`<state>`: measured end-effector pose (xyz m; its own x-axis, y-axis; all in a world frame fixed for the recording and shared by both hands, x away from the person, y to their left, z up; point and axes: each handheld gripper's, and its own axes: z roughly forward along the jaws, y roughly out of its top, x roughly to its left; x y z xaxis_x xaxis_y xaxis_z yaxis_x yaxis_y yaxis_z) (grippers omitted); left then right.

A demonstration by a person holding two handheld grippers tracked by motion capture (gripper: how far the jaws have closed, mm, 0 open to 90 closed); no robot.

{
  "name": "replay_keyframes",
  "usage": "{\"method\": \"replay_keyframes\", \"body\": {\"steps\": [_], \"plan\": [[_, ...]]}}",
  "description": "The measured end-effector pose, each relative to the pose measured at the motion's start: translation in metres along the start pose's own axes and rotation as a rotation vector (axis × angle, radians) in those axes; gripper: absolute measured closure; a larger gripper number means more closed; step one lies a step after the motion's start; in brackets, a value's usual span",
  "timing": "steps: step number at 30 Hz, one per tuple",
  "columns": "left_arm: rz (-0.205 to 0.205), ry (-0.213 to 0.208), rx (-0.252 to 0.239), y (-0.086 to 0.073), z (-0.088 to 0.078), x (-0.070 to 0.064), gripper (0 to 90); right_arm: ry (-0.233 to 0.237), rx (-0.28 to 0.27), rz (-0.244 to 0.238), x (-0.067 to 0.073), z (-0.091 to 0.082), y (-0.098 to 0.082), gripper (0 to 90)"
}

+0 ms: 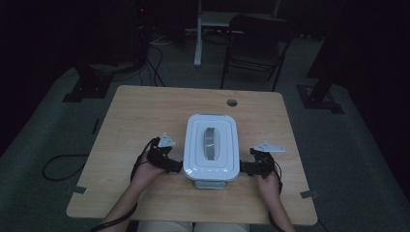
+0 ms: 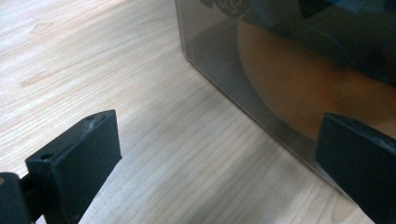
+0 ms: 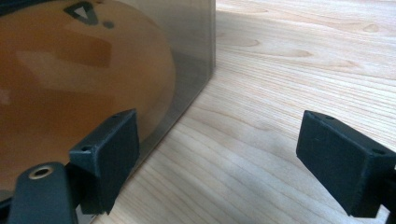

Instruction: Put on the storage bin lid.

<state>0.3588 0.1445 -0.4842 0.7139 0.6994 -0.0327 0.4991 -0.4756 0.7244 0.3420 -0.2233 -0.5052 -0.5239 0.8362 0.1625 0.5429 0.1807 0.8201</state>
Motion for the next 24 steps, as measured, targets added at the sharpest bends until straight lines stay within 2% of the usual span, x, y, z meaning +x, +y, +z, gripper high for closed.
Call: {"method": "replay_keyframes", "body": {"steps": [6,8,10,12,16,18,19,24], "plan": [[0.002,0.021,0.008,-0.009,-0.008,0.003,1.2,-0.029,0.004,0.005,-0.002,-0.008,-0.003,13.2],[-0.017,0.028,0.025,-0.013,-0.011,0.006,1.2,-0.044,0.005,0.006,-0.004,-0.012,-0.005,13.2],[-0.032,0.038,0.031,-0.02,-0.016,0.01,1.2,-0.036,0.002,0.014,-0.006,-0.015,-0.007,13.2],[-0.033,0.047,0.031,-0.022,-0.018,0.011,1.2,-0.037,0.002,0.026,-0.007,-0.017,-0.011,13.2],[-0.053,0.056,0.019,-0.033,-0.027,0.016,1.2,-0.071,0.008,0.014,-0.008,-0.02,-0.017,13.2],[-0.057,0.058,0.02,-0.035,-0.028,0.017,1.2,-0.073,0.009,0.015,-0.009,-0.022,-0.018,13.2],[-0.065,0.066,0.017,-0.04,-0.031,0.019,1.2,-0.067,-0.001,0.03,-0.011,-0.025,-0.021,13.2],[-0.086,0.094,0.044,-0.048,-0.036,0.024,1.2,-0.114,-0.009,0.03,-0.013,-0.032,-0.024,13.2]]}}
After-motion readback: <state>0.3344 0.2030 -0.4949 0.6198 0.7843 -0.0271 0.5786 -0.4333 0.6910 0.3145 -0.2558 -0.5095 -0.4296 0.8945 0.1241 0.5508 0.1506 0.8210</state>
